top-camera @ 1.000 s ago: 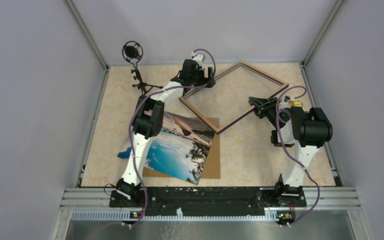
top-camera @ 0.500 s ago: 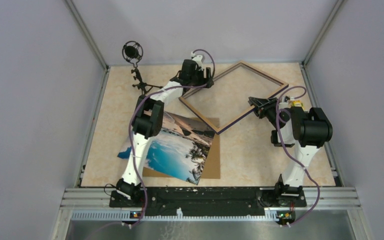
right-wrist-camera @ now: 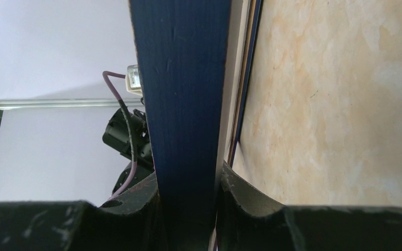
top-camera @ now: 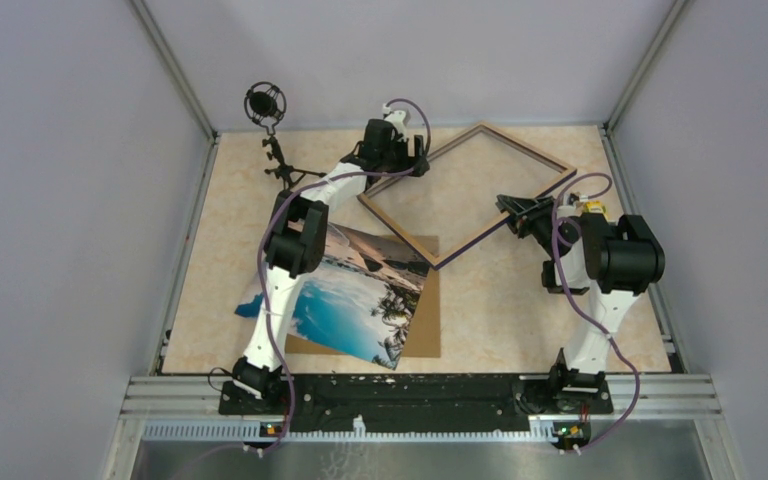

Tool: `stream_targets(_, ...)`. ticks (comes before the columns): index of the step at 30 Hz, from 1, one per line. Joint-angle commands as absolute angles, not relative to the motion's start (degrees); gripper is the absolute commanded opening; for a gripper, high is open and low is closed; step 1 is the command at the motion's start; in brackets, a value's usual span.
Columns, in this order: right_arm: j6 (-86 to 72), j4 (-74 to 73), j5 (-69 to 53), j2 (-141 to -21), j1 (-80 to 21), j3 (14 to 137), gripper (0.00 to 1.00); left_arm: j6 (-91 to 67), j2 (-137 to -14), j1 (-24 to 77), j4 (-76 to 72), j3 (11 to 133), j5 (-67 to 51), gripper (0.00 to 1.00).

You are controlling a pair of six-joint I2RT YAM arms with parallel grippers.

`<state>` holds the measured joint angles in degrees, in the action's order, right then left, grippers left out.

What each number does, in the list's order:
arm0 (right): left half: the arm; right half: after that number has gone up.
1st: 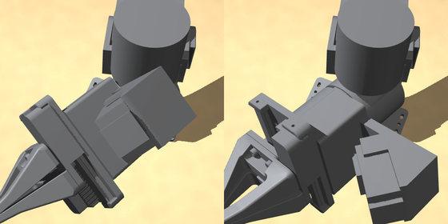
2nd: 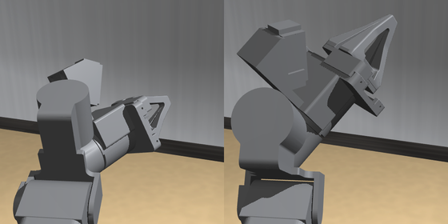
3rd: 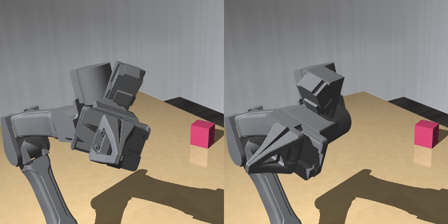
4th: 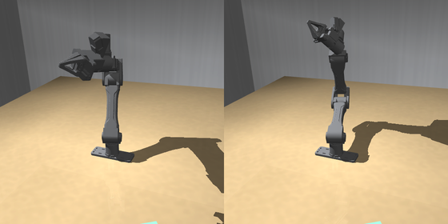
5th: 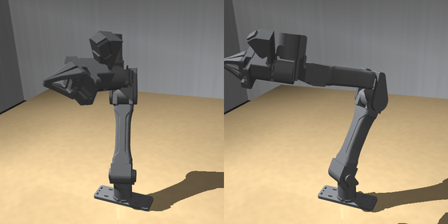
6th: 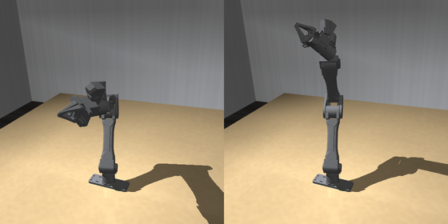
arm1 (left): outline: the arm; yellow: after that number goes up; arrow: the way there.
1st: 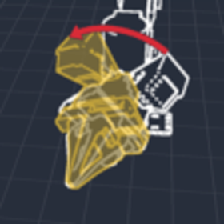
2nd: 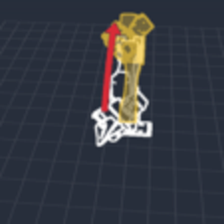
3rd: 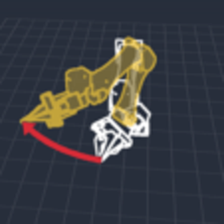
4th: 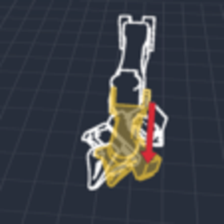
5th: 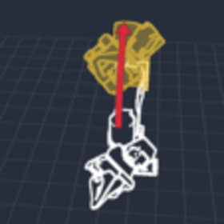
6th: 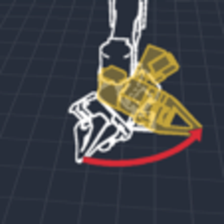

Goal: Put the photo into the frame

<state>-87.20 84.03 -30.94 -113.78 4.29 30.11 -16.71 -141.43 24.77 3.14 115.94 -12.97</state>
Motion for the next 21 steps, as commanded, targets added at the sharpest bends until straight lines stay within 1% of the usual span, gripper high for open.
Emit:
stream_targets(1,-86.0,98.6,-32.0,-113.5,4.5,31.2,0.28,-15.5,-140.2,24.3,2.8,116.8,-11.2,0.92)
stream_targets(7,-86.1,98.6,-32.0,-113.6,4.5,31.3,0.28,-16.4,-141.2,24.3,2.8,117.7,-13.1,0.9)
stream_targets(16,-86.2,98.7,-32.2,-113.6,4.5,31.5,0.27,-18.5,-141.6,24.3,2.8,117.5,-17.0,0.83)
stream_targets(21,-86.2,98.7,-32.4,-113.9,4.5,31.7,0.29,-19.4,-141.8,23.9,4.6,117.1,-18.0,0.83)
